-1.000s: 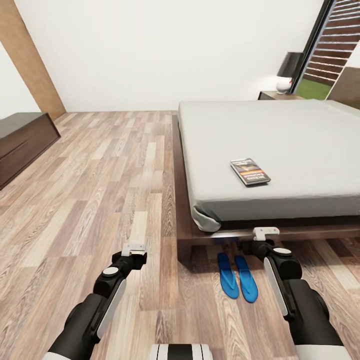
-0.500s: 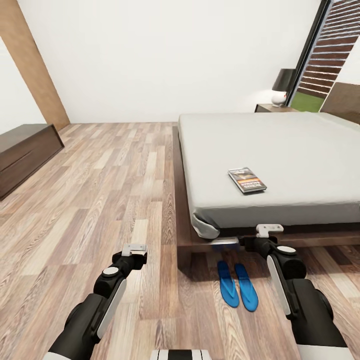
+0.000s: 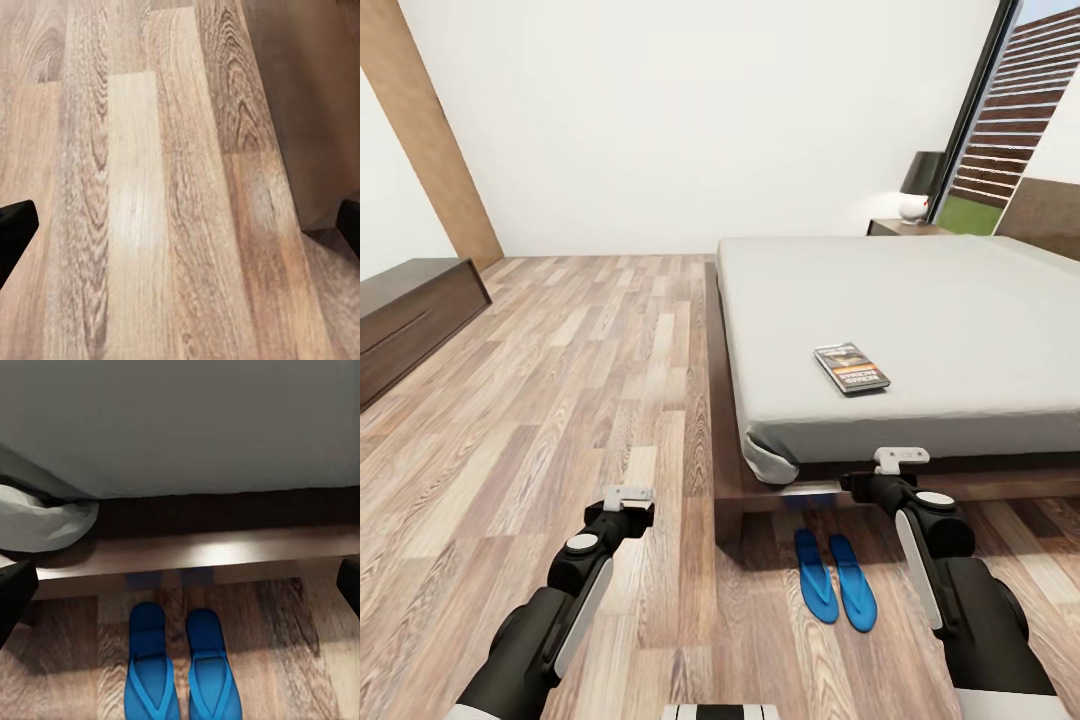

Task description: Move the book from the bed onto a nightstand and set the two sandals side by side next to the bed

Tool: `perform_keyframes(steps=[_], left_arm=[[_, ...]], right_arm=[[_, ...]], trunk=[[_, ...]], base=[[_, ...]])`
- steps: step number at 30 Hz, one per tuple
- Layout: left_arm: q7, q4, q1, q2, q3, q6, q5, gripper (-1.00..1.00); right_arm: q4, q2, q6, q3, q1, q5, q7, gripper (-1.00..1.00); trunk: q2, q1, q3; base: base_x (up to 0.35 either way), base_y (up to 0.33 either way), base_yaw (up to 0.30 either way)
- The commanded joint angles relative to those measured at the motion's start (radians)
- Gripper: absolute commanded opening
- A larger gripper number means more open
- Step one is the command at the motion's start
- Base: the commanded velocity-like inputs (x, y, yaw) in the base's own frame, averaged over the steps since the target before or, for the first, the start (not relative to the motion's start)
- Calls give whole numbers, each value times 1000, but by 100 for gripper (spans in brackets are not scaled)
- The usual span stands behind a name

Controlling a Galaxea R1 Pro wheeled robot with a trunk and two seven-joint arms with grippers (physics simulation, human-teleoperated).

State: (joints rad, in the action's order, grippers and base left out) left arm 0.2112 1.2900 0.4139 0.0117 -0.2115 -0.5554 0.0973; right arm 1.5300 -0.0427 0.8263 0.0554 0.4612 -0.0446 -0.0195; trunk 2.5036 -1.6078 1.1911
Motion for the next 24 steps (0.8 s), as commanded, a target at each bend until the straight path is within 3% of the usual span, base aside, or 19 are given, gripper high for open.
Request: perform_keyframes(steps=[1, 15, 16, 22, 23, 24], left_arm=[[7, 0, 0, 0, 0, -4, 11, 100], [4, -6, 0, 1, 10, -11, 22, 100], [4, -8, 0, 1, 11, -11, 22, 100], [4, -29, 1, 1, 8, -11, 22, 100], [4, -35, 1, 1, 8, -11, 22, 100], [4, -40, 2, 1, 8, -11, 22, 100]], right_arm=[[1, 0, 5, 0, 1, -4, -2, 100], [13, 0, -2, 12, -1, -4, -3, 100], [16, 0, -6, 44, -1, -3, -5, 100], [18, -1, -49, 109, -1, -5, -1, 100], [18, -1, -66, 134, -1, -8, 1, 100], [19, -2, -109, 216, -1, -15, 27, 100]], trunk=[[0, 0, 1], [0, 0, 1], [0, 0, 1], [0, 0, 1], [0, 0, 1], [0, 0, 1]], base=[[0, 81, 0], [76, 250, 0], [134, 304, 0], [173, 299, 0], [208, 290, 0], [212, 289, 0]])
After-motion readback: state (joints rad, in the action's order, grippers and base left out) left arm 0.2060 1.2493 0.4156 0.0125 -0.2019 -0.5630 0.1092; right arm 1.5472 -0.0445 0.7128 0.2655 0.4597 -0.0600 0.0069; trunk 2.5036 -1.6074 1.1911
